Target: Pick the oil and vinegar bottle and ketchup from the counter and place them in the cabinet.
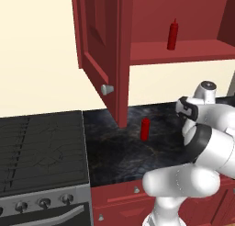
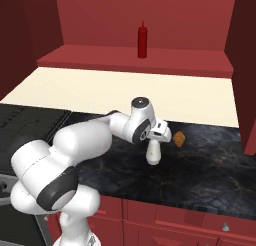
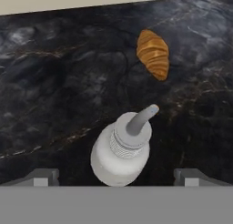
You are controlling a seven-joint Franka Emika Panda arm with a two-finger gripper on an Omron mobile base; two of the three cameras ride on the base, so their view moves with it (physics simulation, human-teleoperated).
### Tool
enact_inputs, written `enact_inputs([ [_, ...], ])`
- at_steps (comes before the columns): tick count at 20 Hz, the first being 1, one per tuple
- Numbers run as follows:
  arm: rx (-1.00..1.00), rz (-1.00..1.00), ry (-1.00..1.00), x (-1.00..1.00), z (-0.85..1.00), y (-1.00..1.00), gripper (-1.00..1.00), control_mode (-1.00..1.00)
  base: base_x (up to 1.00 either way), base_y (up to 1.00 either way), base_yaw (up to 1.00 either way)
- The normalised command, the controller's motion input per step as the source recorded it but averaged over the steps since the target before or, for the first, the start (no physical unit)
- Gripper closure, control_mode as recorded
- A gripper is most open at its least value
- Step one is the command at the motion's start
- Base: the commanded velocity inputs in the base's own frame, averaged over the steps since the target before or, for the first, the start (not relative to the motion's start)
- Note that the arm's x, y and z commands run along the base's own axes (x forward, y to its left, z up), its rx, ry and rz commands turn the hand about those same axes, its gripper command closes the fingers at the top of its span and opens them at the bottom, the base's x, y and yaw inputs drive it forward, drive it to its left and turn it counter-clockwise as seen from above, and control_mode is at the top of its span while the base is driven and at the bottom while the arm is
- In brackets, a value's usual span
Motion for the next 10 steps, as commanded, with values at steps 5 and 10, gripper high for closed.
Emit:
enact_inputs([
  [5,0.00,0.00,0.00,0.22,-0.25,-0.06,-1.00,-1.00,0.00,0.00,0.00],
  [10,0.00,0.00,0.00,0.20,-0.24,-0.04,-1.00,-1.00,0.00,0.00,0.00],
])
